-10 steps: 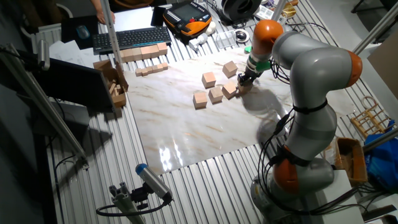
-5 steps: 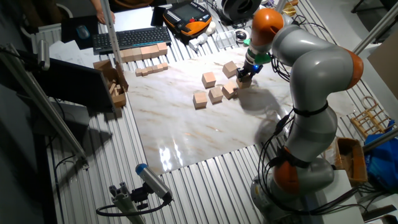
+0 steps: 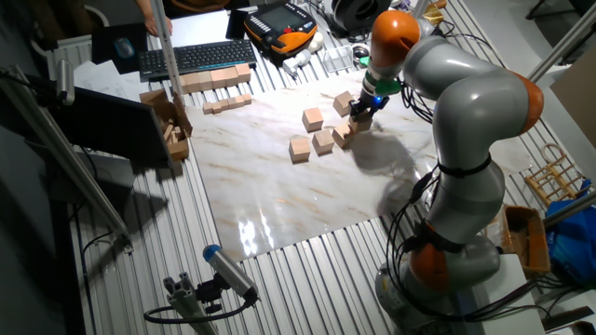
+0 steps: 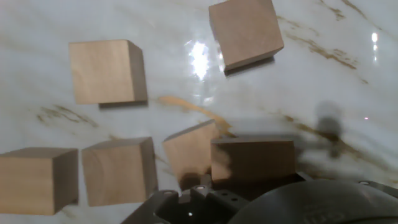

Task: Stack the blocks into a pyramid shape

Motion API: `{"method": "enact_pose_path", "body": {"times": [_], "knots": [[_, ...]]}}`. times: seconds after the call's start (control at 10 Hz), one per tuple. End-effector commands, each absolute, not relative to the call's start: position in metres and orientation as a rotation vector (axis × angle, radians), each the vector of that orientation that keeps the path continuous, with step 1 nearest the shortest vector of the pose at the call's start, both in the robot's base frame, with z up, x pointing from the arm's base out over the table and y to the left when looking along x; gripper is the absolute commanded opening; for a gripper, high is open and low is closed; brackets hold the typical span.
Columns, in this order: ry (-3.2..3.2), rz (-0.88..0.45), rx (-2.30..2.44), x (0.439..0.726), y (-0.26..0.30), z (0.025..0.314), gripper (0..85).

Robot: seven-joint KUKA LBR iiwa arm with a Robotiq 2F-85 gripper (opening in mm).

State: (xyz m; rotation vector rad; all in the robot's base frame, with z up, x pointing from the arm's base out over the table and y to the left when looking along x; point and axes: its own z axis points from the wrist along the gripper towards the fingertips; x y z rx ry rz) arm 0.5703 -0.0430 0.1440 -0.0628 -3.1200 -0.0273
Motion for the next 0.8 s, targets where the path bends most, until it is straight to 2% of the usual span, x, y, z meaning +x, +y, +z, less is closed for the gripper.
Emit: {"method": "enact_pose_path", "body": {"times": [0.0,0.7], "knots": [[-3.127,-0.016,-0.064,0.569,-0.037,0.144,0.0],[-3.139,0.007,-0.045,0.566,-0.034,0.142,0.0]]}}
